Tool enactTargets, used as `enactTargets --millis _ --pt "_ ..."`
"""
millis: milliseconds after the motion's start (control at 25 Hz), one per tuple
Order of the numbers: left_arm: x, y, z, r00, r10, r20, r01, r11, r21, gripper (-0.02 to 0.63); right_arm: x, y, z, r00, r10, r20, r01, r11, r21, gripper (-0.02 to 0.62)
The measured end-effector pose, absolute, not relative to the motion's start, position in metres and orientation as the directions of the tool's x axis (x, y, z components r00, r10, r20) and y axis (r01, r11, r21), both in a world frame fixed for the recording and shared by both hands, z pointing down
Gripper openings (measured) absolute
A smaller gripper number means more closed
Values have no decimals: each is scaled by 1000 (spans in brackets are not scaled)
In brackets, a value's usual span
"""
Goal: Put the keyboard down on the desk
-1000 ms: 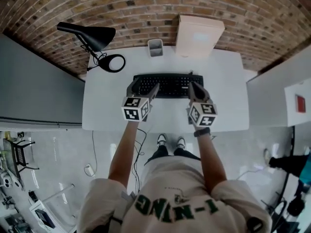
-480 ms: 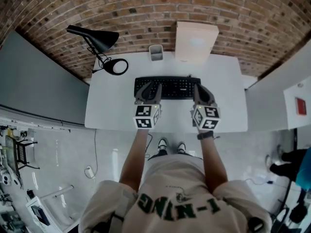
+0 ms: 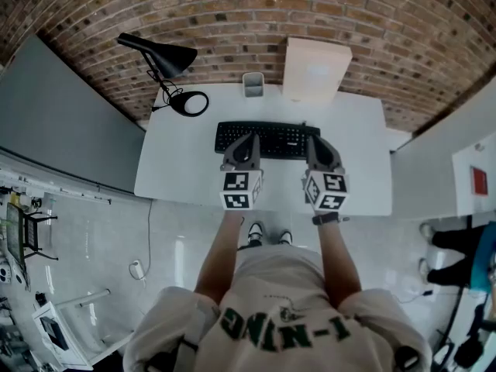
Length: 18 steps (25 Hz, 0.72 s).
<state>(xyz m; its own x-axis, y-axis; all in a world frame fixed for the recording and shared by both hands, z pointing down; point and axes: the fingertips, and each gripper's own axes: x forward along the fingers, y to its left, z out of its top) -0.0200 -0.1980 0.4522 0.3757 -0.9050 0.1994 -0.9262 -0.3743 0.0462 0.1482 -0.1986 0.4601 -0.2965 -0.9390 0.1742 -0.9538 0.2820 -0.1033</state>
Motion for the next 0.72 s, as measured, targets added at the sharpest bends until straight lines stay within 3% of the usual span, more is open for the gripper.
enactTargets --millis 720 --pt "-7 -187 444 344 -924 169 -938 -346 15 2 161 -194 458 -331 -929 164 -943 320 -90 2"
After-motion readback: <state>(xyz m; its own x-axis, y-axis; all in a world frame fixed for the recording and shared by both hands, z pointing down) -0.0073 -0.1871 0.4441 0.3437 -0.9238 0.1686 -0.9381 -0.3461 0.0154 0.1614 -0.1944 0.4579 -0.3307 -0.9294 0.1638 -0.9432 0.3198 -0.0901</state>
